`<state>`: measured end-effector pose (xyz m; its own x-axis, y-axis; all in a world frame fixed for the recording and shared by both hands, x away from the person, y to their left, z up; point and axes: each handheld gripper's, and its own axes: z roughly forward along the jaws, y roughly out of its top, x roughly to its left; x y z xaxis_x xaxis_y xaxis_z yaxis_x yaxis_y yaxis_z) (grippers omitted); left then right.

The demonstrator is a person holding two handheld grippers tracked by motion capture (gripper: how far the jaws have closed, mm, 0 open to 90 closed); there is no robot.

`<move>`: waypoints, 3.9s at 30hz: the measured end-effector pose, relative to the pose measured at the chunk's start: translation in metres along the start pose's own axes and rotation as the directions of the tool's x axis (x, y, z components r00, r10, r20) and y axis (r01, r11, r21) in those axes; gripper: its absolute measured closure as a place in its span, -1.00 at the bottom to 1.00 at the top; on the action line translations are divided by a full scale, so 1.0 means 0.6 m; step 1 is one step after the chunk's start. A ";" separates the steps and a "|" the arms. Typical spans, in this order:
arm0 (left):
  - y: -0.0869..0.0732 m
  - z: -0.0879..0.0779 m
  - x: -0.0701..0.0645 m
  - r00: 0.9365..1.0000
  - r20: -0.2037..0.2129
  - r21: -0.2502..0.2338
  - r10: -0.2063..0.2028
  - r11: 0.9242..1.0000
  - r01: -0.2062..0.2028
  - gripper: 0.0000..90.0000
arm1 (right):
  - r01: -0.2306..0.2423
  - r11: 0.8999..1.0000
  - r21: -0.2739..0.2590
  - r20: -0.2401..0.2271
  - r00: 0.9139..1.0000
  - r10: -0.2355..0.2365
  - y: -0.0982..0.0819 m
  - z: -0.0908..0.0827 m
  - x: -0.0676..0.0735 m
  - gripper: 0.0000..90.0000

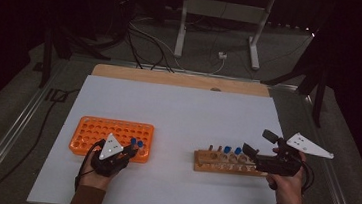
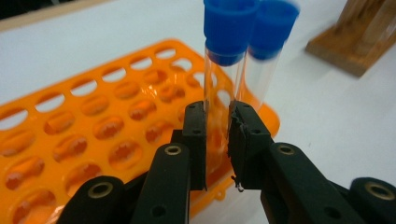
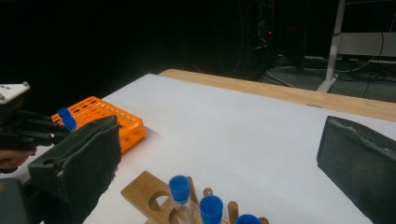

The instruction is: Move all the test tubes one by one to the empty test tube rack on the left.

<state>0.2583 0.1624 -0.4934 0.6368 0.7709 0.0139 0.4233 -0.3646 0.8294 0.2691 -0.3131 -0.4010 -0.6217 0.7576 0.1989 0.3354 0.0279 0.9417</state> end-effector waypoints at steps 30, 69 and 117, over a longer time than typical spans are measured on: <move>0.003 -0.032 0.016 0.995 0.051 -0.119 -0.083 0.989 0.089 0.02 | 0.011 1.000 0.014 0.019 1.000 -0.011 -0.004 0.000 -0.007 -1.00; 0.016 -0.052 0.026 0.975 0.021 -0.227 -0.219 0.949 0.218 -0.98 | 0.109 0.969 0.220 -0.026 0.994 -0.106 -0.047 0.007 -0.045 -0.48; 0.013 -0.048 0.029 0.972 0.019 -0.225 -0.234 0.946 0.232 -0.98 | 0.157 0.936 0.314 -0.057 0.988 -0.146 -0.076 0.033 -0.042 0.69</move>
<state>0.2542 0.1878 -0.4706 0.5322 0.8247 -0.1915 0.4034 -0.0482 0.9137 0.2831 -0.3206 -0.4545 -0.7036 0.7067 0.0747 0.4388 0.3494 0.8279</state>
